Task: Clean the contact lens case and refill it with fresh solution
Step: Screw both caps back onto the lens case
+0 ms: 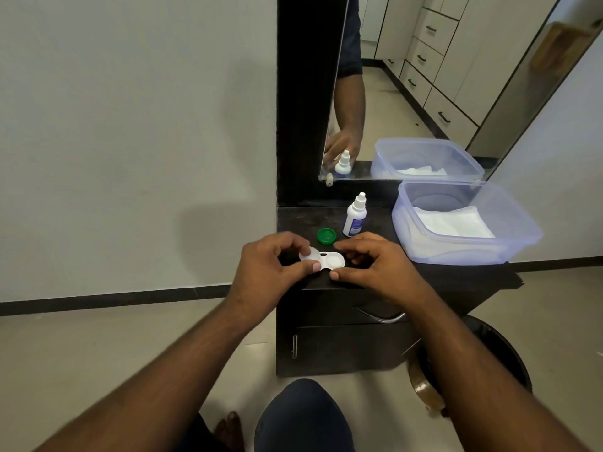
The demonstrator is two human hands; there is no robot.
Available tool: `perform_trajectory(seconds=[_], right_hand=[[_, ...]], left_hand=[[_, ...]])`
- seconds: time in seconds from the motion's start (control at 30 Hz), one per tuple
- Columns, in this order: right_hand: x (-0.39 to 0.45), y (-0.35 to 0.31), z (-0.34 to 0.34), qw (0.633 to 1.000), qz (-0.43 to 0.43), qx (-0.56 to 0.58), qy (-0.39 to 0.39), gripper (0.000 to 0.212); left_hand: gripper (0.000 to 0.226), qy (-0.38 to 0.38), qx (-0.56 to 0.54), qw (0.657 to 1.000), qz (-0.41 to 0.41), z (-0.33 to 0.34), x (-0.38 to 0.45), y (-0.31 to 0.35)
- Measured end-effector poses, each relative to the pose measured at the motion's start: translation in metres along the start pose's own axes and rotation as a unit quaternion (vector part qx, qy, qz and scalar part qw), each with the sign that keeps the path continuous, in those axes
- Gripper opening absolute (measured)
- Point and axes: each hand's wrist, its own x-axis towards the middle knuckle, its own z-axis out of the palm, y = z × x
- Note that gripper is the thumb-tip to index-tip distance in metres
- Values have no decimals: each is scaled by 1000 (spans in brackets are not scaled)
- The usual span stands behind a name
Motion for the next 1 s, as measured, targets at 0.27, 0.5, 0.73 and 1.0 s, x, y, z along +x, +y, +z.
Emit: perform_trajectory(seconds=[0.27, 0.5, 0.73, 1.0], right_hand=[[4, -2, 4, 1000, 19, -23, -3, 40], [6, 0, 5, 999, 21, -24, -5, 39], [6, -1, 4, 999, 23, -23, -8, 37], [5, -3, 2, 999, 24, -30, -11, 37]], left_hand=[[26, 26, 40, 999, 23, 10, -5, -9], [34, 38, 30, 998, 38, 18, -1, -7], [28, 42, 60, 995, 65, 20, -1, -9], [27, 60, 75, 994, 51, 25, -6, -13]])
